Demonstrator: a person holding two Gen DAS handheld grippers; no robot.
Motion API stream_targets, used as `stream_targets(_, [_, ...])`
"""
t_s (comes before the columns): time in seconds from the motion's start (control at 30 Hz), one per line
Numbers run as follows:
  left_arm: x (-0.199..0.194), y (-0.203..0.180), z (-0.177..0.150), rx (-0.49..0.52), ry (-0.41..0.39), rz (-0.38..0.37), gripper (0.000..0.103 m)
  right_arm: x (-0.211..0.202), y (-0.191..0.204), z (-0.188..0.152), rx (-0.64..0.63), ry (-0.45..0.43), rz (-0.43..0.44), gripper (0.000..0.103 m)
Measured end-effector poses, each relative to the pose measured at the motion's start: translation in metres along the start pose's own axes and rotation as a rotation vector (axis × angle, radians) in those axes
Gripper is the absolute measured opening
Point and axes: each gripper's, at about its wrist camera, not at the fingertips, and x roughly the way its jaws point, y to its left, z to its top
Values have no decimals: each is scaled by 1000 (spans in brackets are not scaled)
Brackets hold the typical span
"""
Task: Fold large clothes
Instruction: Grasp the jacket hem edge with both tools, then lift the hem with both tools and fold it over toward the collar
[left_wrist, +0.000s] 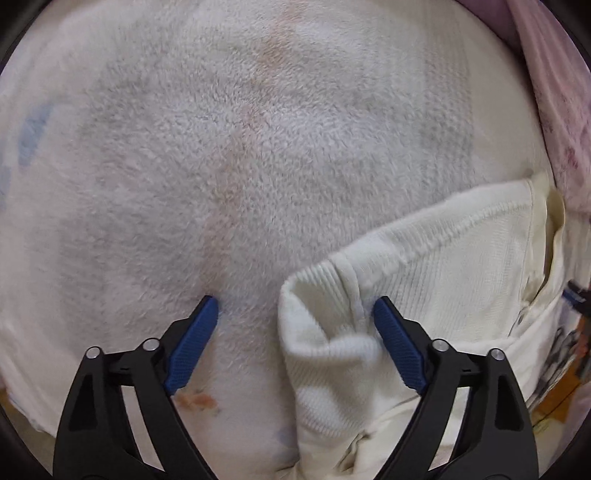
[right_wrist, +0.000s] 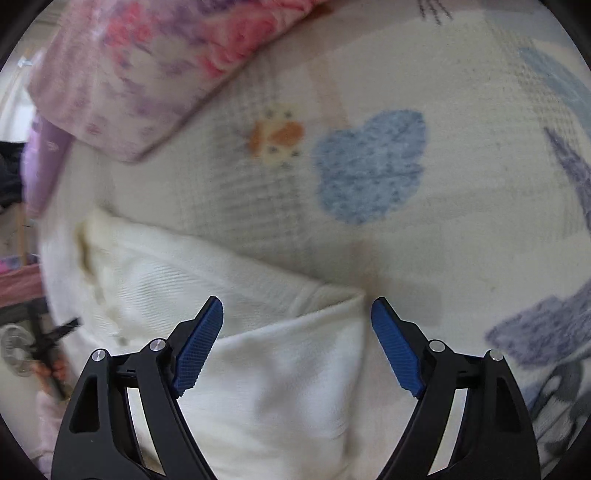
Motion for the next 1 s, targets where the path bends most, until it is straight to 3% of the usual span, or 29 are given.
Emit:
stream_targets(0.13, [3, -16, 4, 14, -63, 94, 88, 13, 13, 0, -99, 2, -70, 81])
stream_targets(0.17, [3, -23, 3, 40, -80, 111, 74, 14, 21, -3, -137, -6, -119, 73])
stream_targets(0.2, [-1, -34, -1, 101, -107, 110, 48, 14, 28, -7, -181, -24, -176, 66])
stream_targets(0.27, [-5, -51, -6, 174, -125, 104, 16, 9, 36, -12, -219, -56, -183, 30])
stream_targets(0.33, [-3, -63, -3, 178, -118, 173, 14, 4, 41, -15, -189, -73, -150, 19])
stream_targets(0.4, [-3, -67, -1, 155, -118, 200, 12, 3, 49, -17, -197, -91, -193, 18])
stream_targets(0.47, [-9, -62, -2, 101, -134, 194, 12, 1, 59, -24, -210, -126, -240, 17])
stream_targets(0.57, [-22, -58, -7, 61, -159, 185, 12, -14, 60, -32, -144, -167, -186, 16])
stream_targets(0.7, [-39, -72, -17, 110, -181, 262, 11, -47, 60, -47, -122, -208, -119, 15])
stream_targets(0.8, [-53, -82, -22, 110, -191, 306, 11, -68, 70, -60, -148, -247, -149, 15])
stream_targets(1.0, [-93, -88, -48, 148, -201, 313, 11, -115, 71, -95, -140, -338, -166, 15])
